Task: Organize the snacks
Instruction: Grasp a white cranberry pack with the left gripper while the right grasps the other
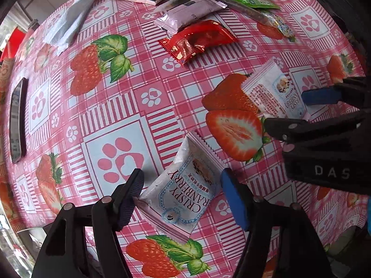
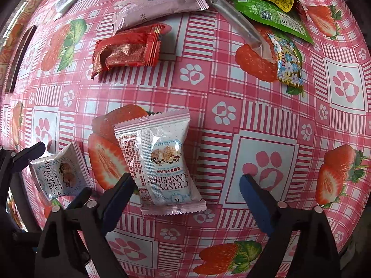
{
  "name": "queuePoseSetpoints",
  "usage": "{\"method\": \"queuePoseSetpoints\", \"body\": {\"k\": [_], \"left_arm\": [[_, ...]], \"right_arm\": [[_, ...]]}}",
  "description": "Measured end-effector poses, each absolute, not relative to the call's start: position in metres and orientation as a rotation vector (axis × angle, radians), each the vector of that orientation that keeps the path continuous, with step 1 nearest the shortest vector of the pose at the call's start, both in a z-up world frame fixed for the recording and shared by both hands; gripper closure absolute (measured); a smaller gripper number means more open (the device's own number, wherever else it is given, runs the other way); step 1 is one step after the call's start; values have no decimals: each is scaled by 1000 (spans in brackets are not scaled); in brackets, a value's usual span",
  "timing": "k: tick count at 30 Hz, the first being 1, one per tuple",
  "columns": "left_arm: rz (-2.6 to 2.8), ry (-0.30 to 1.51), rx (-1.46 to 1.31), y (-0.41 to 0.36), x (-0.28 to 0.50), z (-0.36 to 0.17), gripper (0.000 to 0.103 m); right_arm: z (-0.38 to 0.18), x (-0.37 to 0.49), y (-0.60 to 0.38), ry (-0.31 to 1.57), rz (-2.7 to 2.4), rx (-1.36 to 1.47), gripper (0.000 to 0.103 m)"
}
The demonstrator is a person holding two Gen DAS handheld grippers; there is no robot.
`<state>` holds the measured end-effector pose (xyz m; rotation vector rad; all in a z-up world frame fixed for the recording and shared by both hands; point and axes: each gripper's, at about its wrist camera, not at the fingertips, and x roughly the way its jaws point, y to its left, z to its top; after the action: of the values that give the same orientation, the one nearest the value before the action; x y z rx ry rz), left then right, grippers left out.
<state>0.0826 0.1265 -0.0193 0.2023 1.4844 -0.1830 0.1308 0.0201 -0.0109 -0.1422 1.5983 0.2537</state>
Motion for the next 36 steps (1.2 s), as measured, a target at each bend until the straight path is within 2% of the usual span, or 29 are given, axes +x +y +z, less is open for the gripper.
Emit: {"method": "queuePoseSetpoints", "body": {"k": [1, 2, 4, 10, 22, 24, 27, 28, 33, 36], "left_arm": [[-174, 1487, 165, 128, 82, -17, 47], [-163, 1495, 129, 134, 81, -16, 49], [-137, 1501, 77, 142, 81, -10, 57], [-91, 1483, 83, 149, 72, 6, 65], [-55, 1491, 70, 152, 35, 16, 68], [-37, 1492, 56, 157, 31, 16, 64], [6, 1465, 14, 176, 21, 23, 41], [10, 1459, 0, 183, 18, 25, 37], [-26, 1457, 33, 189, 14, 27, 28], [-106, 1435, 194, 168, 15, 21, 24]], "right_arm": [[-6, 131, 20, 1589, 267, -142, 48], [-4, 131, 21, 1595, 282, -131, 60], [-3, 131, 17, 1618, 306, -73, 60], [0, 117, -16, 1647, 357, 136, 61], [3, 73, -38, 1657, 367, 184, 61], [3, 66, -40, 1665, 367, 188, 61], [0, 58, -40, 1669, 367, 180, 61], [0, 55, -43, 1671, 366, 182, 61], [-5, 42, -53, 1685, 361, 218, 64], [-3, 41, -55, 1685, 367, 215, 64]]}}
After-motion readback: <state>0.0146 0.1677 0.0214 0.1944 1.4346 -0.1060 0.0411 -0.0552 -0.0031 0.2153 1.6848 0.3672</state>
